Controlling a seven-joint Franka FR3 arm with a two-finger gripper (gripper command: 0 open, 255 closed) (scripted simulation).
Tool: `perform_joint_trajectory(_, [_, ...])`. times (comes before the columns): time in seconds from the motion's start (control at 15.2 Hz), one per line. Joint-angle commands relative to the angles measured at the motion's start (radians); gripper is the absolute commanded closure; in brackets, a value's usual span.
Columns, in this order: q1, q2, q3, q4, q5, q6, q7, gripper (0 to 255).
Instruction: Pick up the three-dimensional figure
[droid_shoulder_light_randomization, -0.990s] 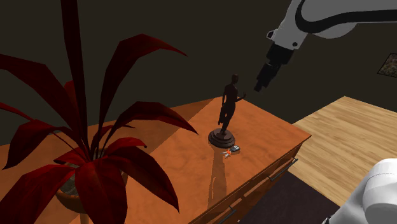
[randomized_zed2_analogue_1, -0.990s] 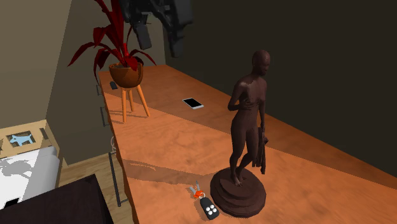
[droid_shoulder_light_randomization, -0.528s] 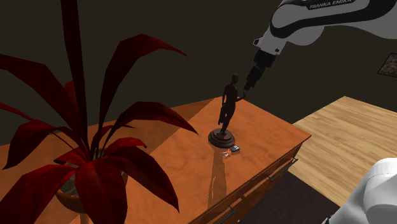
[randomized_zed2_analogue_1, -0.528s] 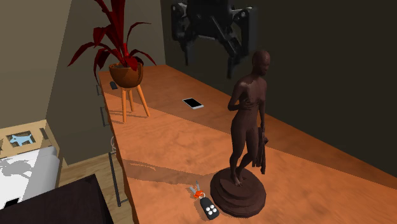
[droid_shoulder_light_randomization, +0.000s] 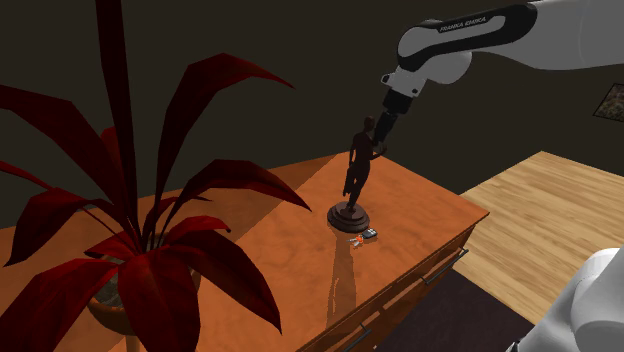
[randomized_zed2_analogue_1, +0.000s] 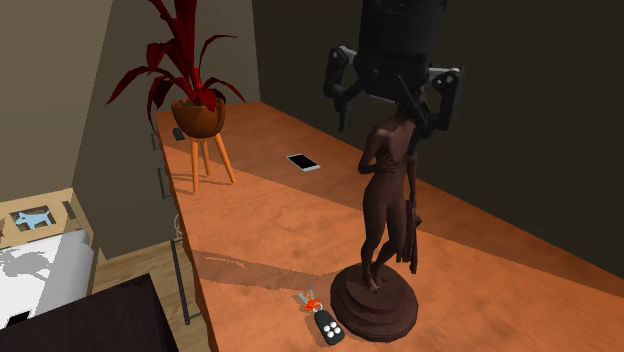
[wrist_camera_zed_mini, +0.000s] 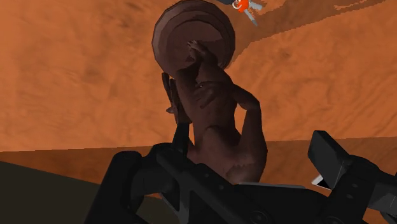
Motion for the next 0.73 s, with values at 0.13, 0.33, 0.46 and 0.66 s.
perform_joint_trajectory(0.13, [-0.001, 0.011, -0.001, -0.04, 0.01, 0.048, -0.018, 0])
perform_joint_trajectory(0.33, [0.0, 0.015, -0.001, -0.057, 0.013, 0.068, -0.023, 0])
perform_joint_trajectory(0.46, [0.0, 0.013, -0.001, -0.06, 0.013, 0.069, -0.024, 255])
perform_joint_trajectory(0.66, [0.0, 0.014, 0.0, -0.058, 0.013, 0.069, -0.023, 255])
